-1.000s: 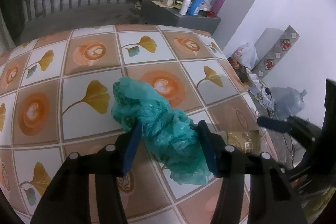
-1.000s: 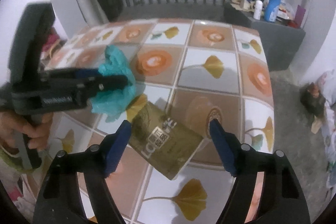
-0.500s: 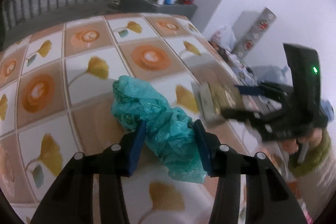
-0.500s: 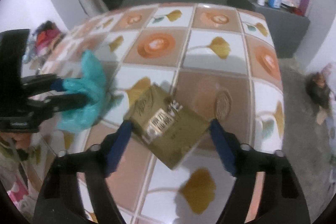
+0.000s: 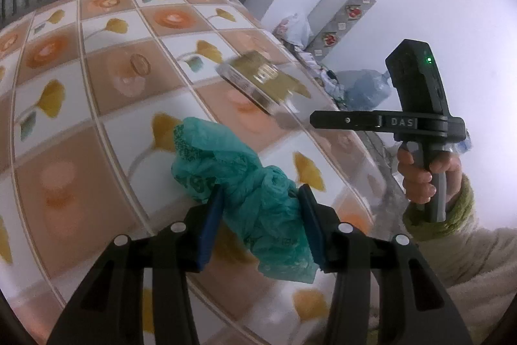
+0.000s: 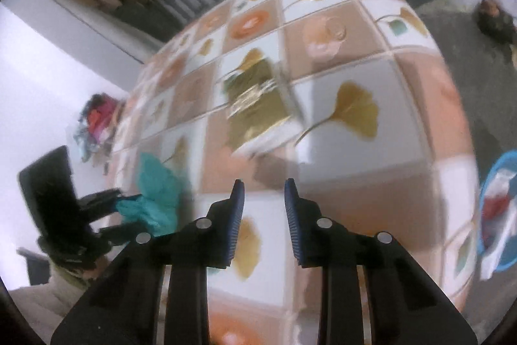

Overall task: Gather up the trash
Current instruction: 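Pass the teal bag from the left gripper into the right gripper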

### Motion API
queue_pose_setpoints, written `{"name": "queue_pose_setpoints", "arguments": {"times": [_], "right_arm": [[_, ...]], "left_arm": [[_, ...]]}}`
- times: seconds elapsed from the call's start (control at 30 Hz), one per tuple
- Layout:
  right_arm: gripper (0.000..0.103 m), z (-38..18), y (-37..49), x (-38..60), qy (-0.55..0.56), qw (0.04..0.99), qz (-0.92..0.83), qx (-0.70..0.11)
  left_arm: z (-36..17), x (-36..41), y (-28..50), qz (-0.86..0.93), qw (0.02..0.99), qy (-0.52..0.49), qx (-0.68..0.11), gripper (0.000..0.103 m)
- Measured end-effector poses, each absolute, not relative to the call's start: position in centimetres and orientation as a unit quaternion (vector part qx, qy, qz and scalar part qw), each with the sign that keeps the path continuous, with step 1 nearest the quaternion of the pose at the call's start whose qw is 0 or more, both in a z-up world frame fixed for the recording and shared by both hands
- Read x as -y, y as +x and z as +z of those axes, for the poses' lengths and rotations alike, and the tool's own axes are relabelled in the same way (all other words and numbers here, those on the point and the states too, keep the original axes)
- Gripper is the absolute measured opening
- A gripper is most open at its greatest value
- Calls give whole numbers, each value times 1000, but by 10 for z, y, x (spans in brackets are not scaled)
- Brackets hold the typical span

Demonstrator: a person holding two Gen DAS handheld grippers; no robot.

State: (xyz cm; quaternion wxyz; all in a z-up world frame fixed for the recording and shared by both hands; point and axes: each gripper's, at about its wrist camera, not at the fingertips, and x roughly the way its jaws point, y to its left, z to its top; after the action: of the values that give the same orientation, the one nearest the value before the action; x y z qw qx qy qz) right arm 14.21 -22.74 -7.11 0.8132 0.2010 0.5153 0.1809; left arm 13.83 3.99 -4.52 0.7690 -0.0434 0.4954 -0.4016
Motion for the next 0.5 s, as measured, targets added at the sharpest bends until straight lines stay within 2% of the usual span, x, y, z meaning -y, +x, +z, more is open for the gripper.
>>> {"name": "queue_pose_setpoints", "arguments": {"times": [0.07,0.17,0.27,0.5], "right_arm": [[41,-62,134,220,205,816,195,-505],[53,-50,132,201,196,819,212,-495],[60,-46,136,181,200,817,224,-493],[66,-62,127,135,212,790,255,-516]], "left_arm": [[-41,-43,131,-396,776,-48,-489,51],[-37,-51,127,-389,785,-60,-478,59],[-28,-68,123,-369,801,-83,-465,63],[-17,-120,125,-302,840,-117,-434,65]]}}
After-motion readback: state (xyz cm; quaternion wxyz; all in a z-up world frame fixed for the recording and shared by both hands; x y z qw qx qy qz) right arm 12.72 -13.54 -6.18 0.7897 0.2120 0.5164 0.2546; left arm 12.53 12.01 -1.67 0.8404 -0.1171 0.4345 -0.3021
